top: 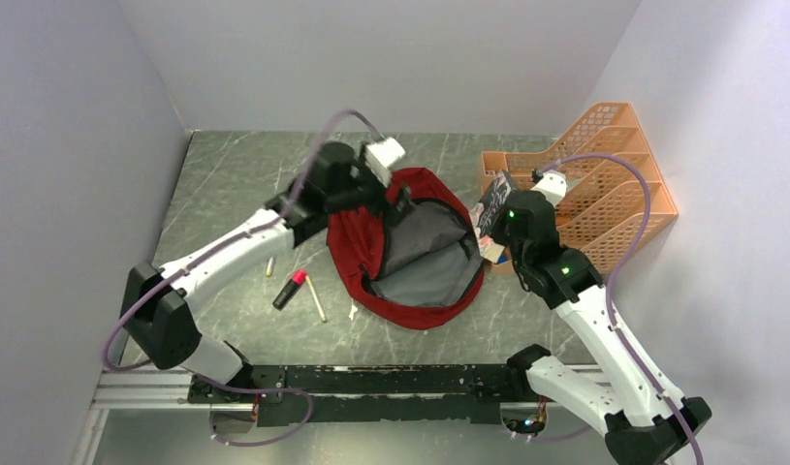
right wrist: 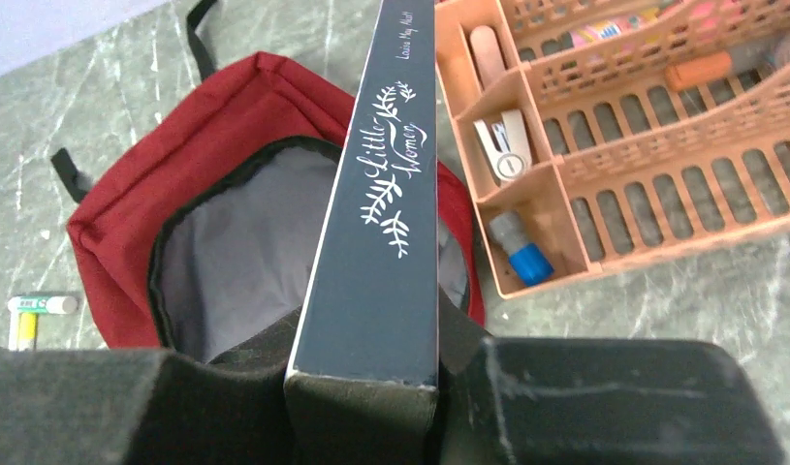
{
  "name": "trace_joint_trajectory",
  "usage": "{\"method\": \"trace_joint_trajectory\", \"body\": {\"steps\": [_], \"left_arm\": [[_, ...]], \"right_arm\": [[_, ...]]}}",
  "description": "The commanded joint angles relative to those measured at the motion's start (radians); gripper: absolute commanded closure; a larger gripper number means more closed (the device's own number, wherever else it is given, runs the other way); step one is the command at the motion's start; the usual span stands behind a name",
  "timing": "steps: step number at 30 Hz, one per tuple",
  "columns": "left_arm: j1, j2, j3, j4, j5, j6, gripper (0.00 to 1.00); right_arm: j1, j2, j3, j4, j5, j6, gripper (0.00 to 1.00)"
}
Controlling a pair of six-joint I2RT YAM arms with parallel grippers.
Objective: Pack the student bag
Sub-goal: Pick up the book from the center of the board, then place the book in the student bag.
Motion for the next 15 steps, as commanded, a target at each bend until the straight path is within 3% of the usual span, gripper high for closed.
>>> {"method": "trace_joint_trajectory", "body": {"steps": [1, 7, 12, 15], "left_arm": [[-0.151, 0.050, -0.027, -0.183, -0.299, 0.190, 0.02], [-0.340, 0.197, 0.034, -0.241, -0.484, 0.298, 0.05], [-0.360, 0.286, 0.031, -0.223, -0.501, 0.294, 0.15], [-0.373, 0.327, 0.033, -0.211, -0.504, 0.298, 0.16]], "right_arm": [[0.001, -0.063, -0.007, -0.018, 0.052, 0.069, 1.00], [0.001, -0.074, -0.032, 0.000, 0.028, 0.094, 1.00], [0.002, -0.110, -0.048, 0.024, 0.019, 0.081, 1.00], [0.001, -0.124, -0.058, 0.039, 0.007, 0.073, 1.00]]}}
